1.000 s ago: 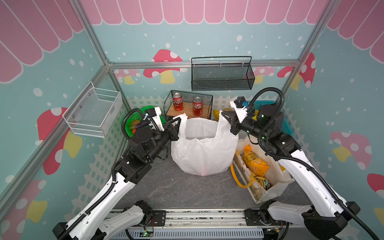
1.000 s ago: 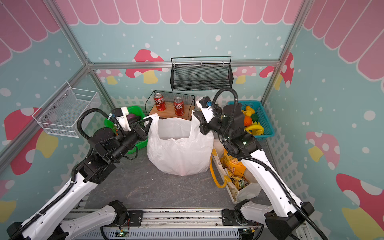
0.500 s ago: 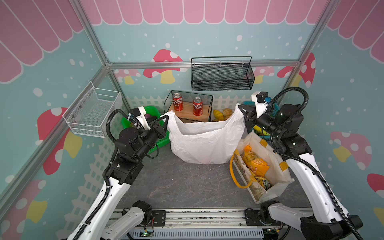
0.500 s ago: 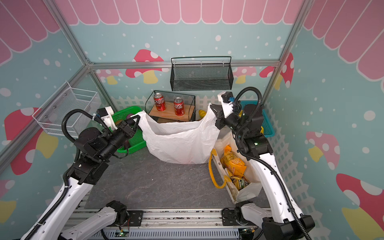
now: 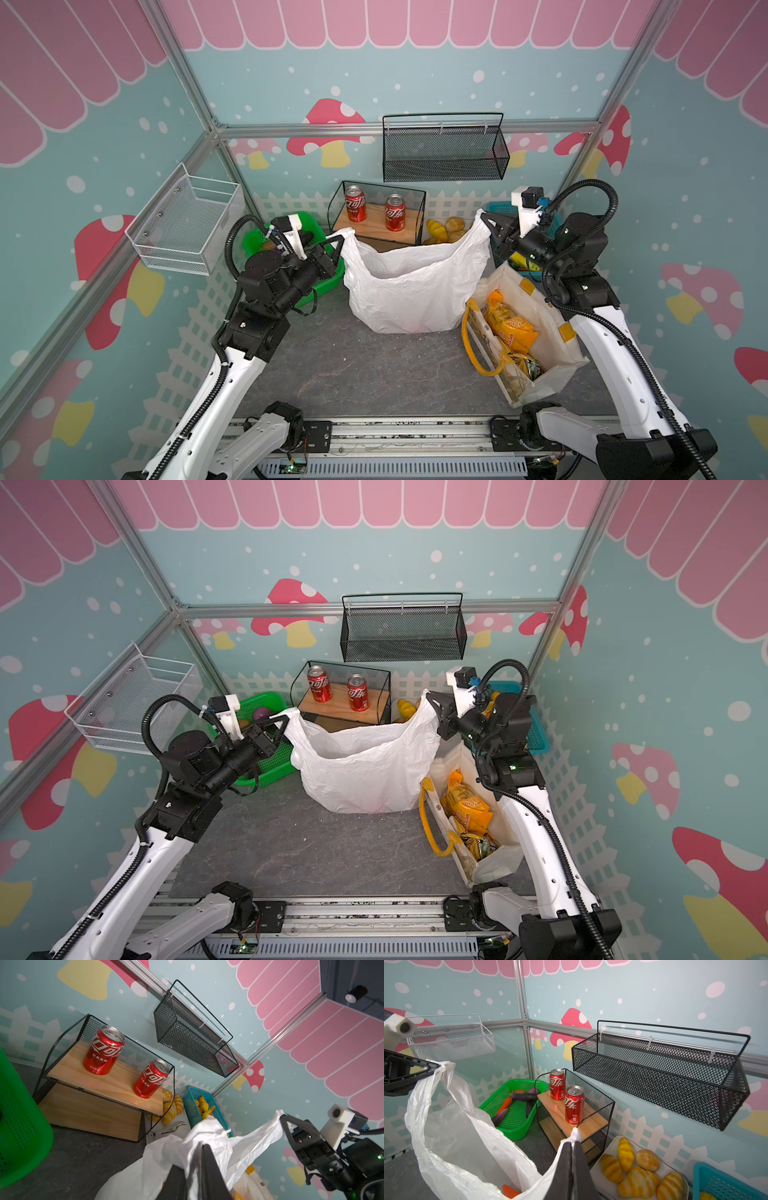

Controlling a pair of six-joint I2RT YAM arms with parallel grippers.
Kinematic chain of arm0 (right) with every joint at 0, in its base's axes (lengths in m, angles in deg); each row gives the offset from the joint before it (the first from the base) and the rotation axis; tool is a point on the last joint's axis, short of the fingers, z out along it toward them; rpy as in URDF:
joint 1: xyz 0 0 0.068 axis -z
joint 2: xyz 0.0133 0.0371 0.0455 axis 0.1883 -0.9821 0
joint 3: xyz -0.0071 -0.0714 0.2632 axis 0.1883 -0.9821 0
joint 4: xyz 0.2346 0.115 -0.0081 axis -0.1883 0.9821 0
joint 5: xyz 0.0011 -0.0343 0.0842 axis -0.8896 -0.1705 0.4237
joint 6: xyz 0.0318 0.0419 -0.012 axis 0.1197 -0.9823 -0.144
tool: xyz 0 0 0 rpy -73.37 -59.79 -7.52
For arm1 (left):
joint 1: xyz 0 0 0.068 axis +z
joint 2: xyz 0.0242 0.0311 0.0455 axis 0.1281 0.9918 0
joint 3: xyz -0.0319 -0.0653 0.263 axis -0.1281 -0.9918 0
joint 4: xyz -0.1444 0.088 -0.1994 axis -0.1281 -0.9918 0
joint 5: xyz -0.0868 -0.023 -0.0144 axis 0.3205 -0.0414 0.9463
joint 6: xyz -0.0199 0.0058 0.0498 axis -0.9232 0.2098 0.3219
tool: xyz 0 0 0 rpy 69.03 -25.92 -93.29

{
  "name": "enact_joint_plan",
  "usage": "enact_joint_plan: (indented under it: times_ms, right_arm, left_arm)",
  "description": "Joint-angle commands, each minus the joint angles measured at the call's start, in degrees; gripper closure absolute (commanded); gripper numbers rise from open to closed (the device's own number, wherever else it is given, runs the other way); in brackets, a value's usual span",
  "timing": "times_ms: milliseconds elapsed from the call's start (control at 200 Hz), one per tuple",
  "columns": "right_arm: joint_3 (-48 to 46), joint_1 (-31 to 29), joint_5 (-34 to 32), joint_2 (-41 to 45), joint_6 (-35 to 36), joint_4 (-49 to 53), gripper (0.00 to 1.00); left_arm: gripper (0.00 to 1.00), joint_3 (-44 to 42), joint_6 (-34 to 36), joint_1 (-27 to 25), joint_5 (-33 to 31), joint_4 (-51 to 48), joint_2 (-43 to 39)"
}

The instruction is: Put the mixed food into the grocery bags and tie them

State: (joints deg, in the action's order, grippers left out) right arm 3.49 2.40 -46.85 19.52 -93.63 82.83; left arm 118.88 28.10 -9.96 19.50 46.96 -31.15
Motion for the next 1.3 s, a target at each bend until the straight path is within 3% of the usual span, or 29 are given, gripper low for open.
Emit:
enact_joint_plan:
  times_ms: [0,255,410,470,620,710,876,1056,1201,1296]
  right_arm:
    - [-0.67,0.27,2.82,-0.31,-0.91,-3.57,1.00]
    - [-0.81,0.27,3.79,-1.77,-0.64,-3.98,1.00]
    - [-0.38,0.27,3.97,-2.12,-0.21,-4.04,1.00]
    - [-0.33,0.27,4.04,-2.25,-0.04,-4.03,1.00]
    - [-0.33,0.22,3.97,-2.08,0.47,-3.96,1.00]
    - [-0.46,0.27,3.77,-1.97,0.59,-3.87,1.00]
    - [-0.67,0.27,4.06,-1.47,0.61,-3.69,1.00]
    - [-0.86,0.27,4.01,-1.37,0.54,-3.69,1.00]
    - [-0.68,0.27,3.97,-1.76,0.39,-3.70,1.00]
    - [-0.63,0.27,3.92,-1.80,0.41,-3.70,1.00]
  left_arm:
    - [0.70,4.61,9.68,0.35,5.29,-4.18,-0.35]
    - [0.40,10.37,32.43,0.86,6.30,-17.47,-2.10]
    - [0.29,14.92,43.57,2.13,5.72,-24.66,-0.86]
    - [0.25,17.02,46.42,3.08,7.91,-27.29,0.72]
    - [0.18,21.39,49.04,5.27,20.99,-30.88,4.94]
    - [0.16,22.24,49.37,5.37,26.37,-29.64,6.41]
    - [0.14,25.70,54.20,5.63,25.14,-30.26,11.02]
    - [0.13,28.52,57.50,5.77,32.96,-31.03,16.21]
    - [0.17,30.63,57.78,5.69,37.33,-30.80,19.88]
    - [0.26,32.35,57.07,5.44,38.81,-30.77,22.03]
